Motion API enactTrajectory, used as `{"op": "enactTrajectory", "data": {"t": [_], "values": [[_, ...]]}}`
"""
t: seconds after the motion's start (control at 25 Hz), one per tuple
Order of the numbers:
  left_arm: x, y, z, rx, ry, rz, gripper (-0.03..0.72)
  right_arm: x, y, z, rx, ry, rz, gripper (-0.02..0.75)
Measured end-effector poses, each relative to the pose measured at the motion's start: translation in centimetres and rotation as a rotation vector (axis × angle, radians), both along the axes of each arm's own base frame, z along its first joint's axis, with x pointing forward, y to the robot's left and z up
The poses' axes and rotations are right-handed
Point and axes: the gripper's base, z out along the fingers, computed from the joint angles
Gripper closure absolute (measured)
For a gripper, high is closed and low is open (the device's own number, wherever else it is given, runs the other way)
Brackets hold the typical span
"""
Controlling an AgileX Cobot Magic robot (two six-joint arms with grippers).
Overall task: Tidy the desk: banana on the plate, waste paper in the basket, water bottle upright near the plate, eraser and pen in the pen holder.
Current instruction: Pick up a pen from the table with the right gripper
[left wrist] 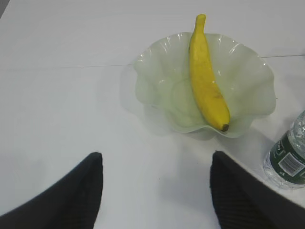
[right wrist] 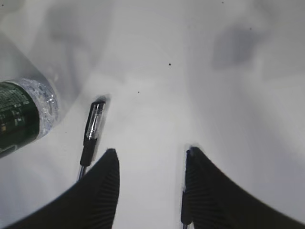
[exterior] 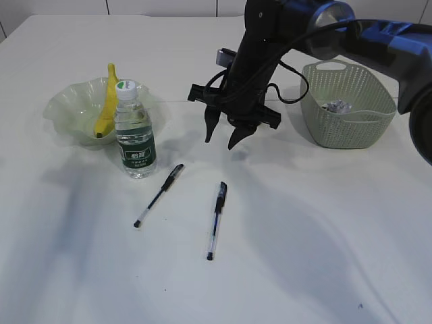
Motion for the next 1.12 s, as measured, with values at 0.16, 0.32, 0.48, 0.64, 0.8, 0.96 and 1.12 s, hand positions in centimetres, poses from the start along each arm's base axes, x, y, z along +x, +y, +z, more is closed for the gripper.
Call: {"op": "enactTrajectory", "data": {"t": [0.16, 0.32, 0.48, 0.64, 0.8, 0.96, 1.12], "values": [[0.0, 0.0, 0.0, -0.002, 0.000, 0.001, 0.193, 0.1, -0.1, -0.5, -0.022, -0.001, -0.005, 0.399], [0.0, 0.0, 0.0, -0.004, 0.000, 0.002, 0.193, 0.3, -0.1, -1.7, -0.029, 0.024, -0.012, 0.400], [0.0, 0.0, 0.0, -0.005, 0.000, 0.003, 0.193, 0.4, 0.2, -3.3, -0.039, 0.053, -0.010, 0.400], [0.0, 0.0, 0.0, -0.005, 0.000, 0.003, 0.192, 0.2, 0.6, -3.6, -0.044, 0.054, -0.002, 0.400], [0.0, 0.0, 0.0, -0.005, 0.000, 0.003, 0.192, 0.0, 1.0, -3.7, -0.050, 0.052, 0.009, 0.400], [0.0, 0.0, 0.0, -0.005, 0.000, 0.003, 0.193, -0.4, 1.9, -3.7, -0.049, 0.052, 0.026, 0.400], [0.0, 0.0, 0.0, -0.005, 0.000, 0.003, 0.193, -0.6, 2.3, -3.9, -0.047, 0.053, 0.048, 0.400]]}}
